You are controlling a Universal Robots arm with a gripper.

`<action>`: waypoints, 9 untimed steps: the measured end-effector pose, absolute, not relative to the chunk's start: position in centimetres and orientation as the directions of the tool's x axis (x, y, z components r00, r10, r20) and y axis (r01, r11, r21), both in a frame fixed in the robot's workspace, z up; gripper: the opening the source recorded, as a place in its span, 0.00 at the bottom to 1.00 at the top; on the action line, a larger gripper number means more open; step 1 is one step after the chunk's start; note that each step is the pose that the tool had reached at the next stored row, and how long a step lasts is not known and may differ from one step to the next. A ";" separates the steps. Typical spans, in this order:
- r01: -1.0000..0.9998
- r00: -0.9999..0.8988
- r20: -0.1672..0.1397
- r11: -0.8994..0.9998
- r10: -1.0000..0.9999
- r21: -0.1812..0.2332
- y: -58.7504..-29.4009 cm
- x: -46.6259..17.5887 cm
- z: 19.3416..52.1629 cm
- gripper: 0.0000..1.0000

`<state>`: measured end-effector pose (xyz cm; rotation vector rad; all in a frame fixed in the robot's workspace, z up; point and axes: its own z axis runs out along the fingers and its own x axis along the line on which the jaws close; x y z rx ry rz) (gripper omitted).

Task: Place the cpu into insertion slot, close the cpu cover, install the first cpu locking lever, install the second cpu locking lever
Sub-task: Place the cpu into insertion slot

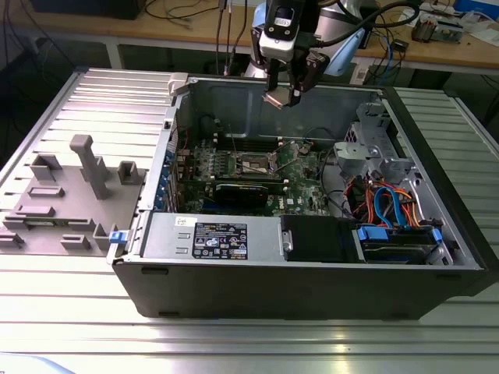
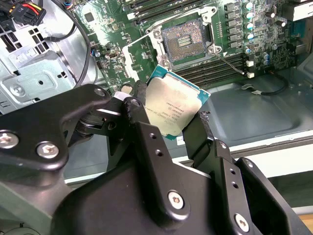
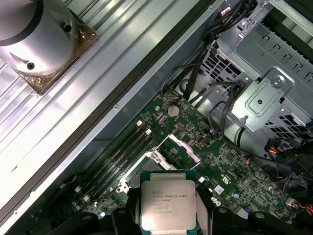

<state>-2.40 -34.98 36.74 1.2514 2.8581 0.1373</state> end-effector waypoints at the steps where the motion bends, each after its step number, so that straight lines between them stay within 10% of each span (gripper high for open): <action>1: 0.733 -0.679 0.018 0.675 0.734 0.088 -35.0 -2.4 36.7 0.54; 9: 0.737 -0.673 0.018 0.670 0.739 0.088 -35.0 -2.4 36.7 0.54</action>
